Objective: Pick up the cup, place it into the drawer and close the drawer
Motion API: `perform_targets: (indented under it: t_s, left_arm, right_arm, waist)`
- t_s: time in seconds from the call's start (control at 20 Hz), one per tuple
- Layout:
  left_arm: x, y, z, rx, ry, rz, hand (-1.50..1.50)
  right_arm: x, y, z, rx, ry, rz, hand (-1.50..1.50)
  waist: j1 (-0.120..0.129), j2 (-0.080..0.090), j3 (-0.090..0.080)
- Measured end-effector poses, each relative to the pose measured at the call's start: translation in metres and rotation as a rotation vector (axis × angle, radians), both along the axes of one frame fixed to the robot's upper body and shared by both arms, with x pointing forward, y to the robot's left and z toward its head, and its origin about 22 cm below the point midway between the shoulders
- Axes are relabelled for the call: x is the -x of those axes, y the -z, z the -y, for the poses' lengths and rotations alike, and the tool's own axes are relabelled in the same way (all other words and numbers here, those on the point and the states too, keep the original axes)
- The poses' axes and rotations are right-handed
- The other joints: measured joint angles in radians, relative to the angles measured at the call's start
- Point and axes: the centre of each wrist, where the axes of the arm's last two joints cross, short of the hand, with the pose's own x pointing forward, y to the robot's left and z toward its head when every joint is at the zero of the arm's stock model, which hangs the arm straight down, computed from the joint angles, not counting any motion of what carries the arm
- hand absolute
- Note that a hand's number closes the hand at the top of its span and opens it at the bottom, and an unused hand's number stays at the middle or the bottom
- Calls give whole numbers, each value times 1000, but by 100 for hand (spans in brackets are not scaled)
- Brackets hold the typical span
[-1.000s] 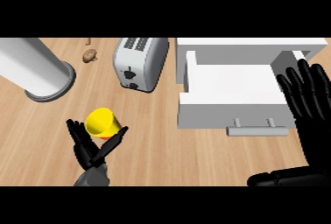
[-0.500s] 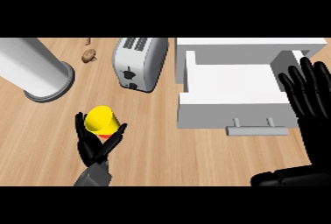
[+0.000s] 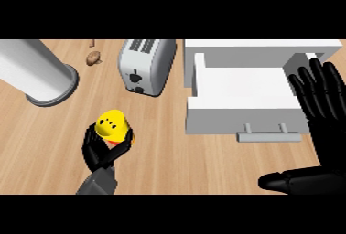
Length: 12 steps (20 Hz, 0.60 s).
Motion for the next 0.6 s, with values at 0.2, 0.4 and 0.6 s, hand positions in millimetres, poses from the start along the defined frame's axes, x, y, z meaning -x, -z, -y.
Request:
perform_targets:
  t_s: [0.2,0.4,0.6]
  left_arm:
    - [-6,-5,-12,-50,13,23,150]
    - [-5,-9,-41,-103,200,50,150]
    - [-9,-20,-60,-114,368,106,150]
  right_arm:
    - [3,-4,1,-2,1,5,-150]
    - [6,-1,1,-2,-6,9,-150]
    - [9,2,-2,-3,-2,5,-150]
  waist:
    - [0,0,0]
    - [-4,0,0]
    - [0,-1,0]
